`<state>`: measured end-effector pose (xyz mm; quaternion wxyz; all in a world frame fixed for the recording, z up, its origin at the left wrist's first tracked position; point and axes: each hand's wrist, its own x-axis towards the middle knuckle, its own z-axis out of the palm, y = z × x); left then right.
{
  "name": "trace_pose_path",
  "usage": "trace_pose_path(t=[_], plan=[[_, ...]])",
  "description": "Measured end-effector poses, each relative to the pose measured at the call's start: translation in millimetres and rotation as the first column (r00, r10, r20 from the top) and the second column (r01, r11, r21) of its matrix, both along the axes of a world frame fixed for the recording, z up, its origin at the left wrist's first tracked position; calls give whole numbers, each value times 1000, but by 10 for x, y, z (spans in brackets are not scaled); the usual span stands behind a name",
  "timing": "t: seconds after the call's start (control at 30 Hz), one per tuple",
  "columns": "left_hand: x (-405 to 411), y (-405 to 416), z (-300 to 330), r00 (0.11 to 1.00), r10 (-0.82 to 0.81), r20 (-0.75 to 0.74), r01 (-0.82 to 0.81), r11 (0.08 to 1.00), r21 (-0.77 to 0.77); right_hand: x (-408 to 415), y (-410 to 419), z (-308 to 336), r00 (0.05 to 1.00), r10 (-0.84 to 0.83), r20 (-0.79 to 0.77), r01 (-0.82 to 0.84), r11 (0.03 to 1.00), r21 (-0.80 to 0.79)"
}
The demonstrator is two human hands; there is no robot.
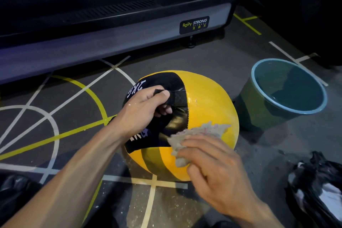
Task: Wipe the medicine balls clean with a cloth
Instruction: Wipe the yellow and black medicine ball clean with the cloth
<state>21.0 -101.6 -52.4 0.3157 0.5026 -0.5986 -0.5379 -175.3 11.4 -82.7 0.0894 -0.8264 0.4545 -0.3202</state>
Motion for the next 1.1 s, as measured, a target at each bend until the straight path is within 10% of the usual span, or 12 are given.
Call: trace_pose_path(t=[0.2,0.5,0.77,0.97,1.1], plan=[[-7,44,18,998,11,-62,-9,999,35,-162,-499,466,844,-334,420,344,937,55],[18,-16,20,997,73,-28,-72,997,37,160,-147,92,999,50,9,-50,996,77],[-32,21,46,994,59,-93,-53,997,63,-97,-616,585,829,-342,443,338,937,92],[-8,-49,9,995,98,-36,-97,995,31,244,-196,76,988,155,-15,-149,969,199],[39,-131,-6,970,235,-57,-235,972,10,32,145,21,942,-30,335,-85,943,323]])
